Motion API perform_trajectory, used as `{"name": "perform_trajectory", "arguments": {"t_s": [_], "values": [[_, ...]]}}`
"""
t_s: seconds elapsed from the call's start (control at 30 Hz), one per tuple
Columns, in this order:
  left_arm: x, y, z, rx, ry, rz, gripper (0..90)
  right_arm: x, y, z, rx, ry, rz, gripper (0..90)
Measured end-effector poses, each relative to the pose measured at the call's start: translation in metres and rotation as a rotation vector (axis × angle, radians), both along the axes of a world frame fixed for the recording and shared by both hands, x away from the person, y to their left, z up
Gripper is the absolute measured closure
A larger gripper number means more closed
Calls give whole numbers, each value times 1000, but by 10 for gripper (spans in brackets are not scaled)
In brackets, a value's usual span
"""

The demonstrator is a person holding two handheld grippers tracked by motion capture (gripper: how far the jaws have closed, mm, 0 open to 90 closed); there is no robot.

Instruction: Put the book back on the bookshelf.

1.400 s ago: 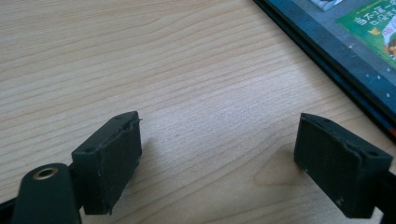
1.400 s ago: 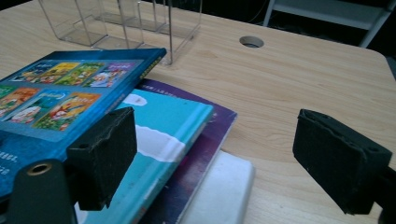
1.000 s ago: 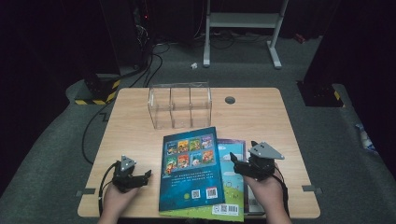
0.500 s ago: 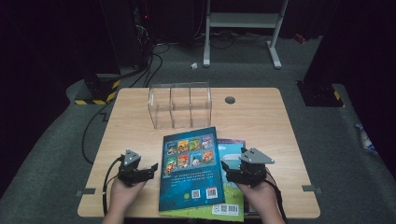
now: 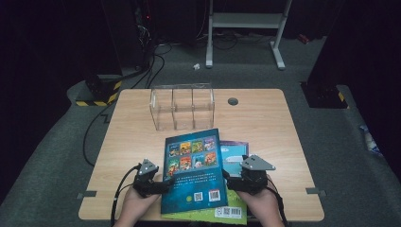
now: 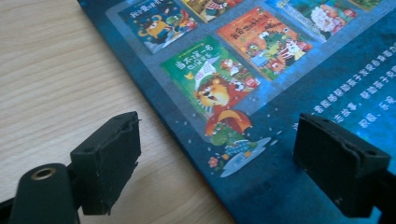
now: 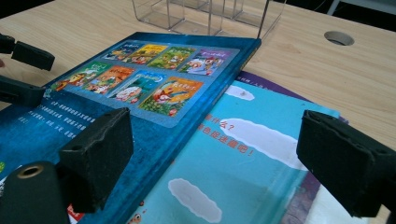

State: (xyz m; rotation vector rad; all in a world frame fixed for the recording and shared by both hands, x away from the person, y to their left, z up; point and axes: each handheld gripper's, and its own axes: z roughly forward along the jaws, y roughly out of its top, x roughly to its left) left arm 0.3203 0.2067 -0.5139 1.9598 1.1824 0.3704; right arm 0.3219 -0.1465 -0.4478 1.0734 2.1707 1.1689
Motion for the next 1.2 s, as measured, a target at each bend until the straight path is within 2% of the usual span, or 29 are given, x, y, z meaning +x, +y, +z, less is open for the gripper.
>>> {"name": "perform_trajectory", "arguments": {"t_s": [0.07, 0.1, 0.17, 0.4, 0.97, 1.0, 1.03, 1.07, 1.13, 1.2], "values": [[0, -1, -1, -43, 24, -1, 150, -1, 2, -1, 5, -7, 0, 122], [0, -1, -1, -43, 24, -1, 149, -1, 2, -1, 5, -7, 0, 122], [0, -1, -2, -74, 41, -11, 149, -2, 4, -2, -4, -8, 5, 130], [0, -5, -5, -107, 50, -26, 150, -2, 5, -6, 9, 11, 10, 141], [-2, -12, -4, -70, -3, -24, 141, -7, 1, -9, 13, 17, 4, 176], [-2, -12, -4, -80, -10, -35, 142, -8, 0, -9, 14, 19, 1, 177], [-2, -14, -3, -107, -18, -58, 188, -8, -1, -9, 11, 19, 1, 177], [-3, -17, -2, -111, -20, -73, 205, -8, -1, -9, 11, 22, -1, 177], [-4, -26, -1, -79, -39, -82, 194, -8, -5, -10, 17, 30, -14, 181], [-2, -28, 0, -77, -34, -81, 194, -9, -6, -9, 19, 30, -18, 182]]}}
